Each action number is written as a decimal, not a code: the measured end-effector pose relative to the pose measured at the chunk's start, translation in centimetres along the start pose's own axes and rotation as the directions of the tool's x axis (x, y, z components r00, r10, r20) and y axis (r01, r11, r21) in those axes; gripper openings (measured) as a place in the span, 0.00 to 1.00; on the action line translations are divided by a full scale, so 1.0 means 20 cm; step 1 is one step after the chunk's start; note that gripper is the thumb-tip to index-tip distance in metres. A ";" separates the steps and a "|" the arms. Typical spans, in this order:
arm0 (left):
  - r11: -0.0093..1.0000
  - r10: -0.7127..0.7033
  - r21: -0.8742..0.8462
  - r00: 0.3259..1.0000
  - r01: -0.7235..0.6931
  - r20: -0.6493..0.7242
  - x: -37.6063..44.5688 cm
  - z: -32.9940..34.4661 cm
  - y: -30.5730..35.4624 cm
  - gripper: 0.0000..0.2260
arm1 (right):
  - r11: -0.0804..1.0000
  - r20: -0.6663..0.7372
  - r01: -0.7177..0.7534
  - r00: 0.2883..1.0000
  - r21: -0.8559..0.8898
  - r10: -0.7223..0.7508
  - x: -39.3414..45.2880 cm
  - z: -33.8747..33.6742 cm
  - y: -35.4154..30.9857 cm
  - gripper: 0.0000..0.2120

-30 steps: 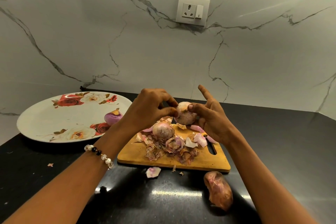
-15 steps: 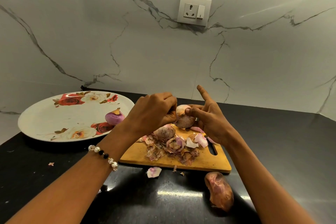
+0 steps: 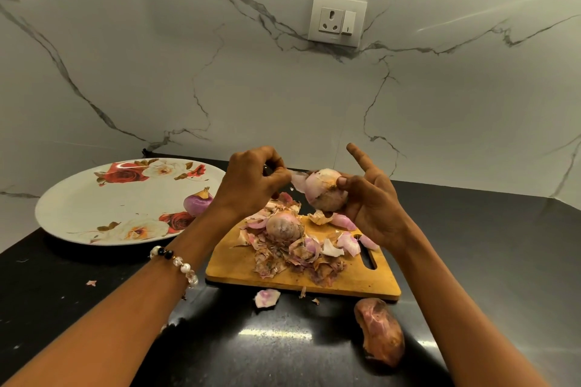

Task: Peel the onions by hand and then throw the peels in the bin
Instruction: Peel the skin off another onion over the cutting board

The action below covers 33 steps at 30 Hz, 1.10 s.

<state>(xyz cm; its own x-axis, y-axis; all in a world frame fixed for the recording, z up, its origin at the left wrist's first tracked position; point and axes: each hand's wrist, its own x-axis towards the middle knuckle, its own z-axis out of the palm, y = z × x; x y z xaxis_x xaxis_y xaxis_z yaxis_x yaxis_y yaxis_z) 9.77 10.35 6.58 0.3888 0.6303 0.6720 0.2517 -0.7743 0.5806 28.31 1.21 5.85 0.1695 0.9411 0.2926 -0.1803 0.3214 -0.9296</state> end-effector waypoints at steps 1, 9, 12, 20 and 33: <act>1.000 -0.025 -0.006 1.000 0.025 -0.006 0.00 0.00 -0.01 0.04 | 0.999 0.012 -0.001 1.000 0.033 0.001 0.00 0.00 0.00 0.47; 0.973 -0.211 -0.097 0.977 0.211 0.015 -0.01 0.04 0.01 0.05 | 0.976 0.161 -0.004 0.986 0.220 -0.033 0.00 0.01 0.00 0.55; 0.950 -0.264 -0.156 0.963 0.269 0.054 -0.02 0.06 0.03 0.05 | 0.965 0.212 -0.026 0.977 0.263 -0.032 0.00 0.00 0.01 0.62; 0.962 -0.233 -0.134 0.971 0.239 0.057 -0.04 0.08 0.02 0.02 | 0.959 0.153 -0.052 0.988 0.279 0.009 0.00 -0.01 0.02 0.61; 0.875 -0.128 -0.412 0.943 0.252 0.306 -0.03 0.01 0.11 0.19 | 0.969 -0.002 -0.033 0.999 0.246 0.035 0.01 -0.03 0.03 0.59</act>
<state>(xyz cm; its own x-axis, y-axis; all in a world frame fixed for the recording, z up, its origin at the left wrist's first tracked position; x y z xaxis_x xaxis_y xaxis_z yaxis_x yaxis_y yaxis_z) 10.22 8.25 7.47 0.6056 0.6765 0.4190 -0.0467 -0.4954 0.8674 28.83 1.50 5.27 0.1647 0.9515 0.2598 -0.4185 0.3059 -0.8551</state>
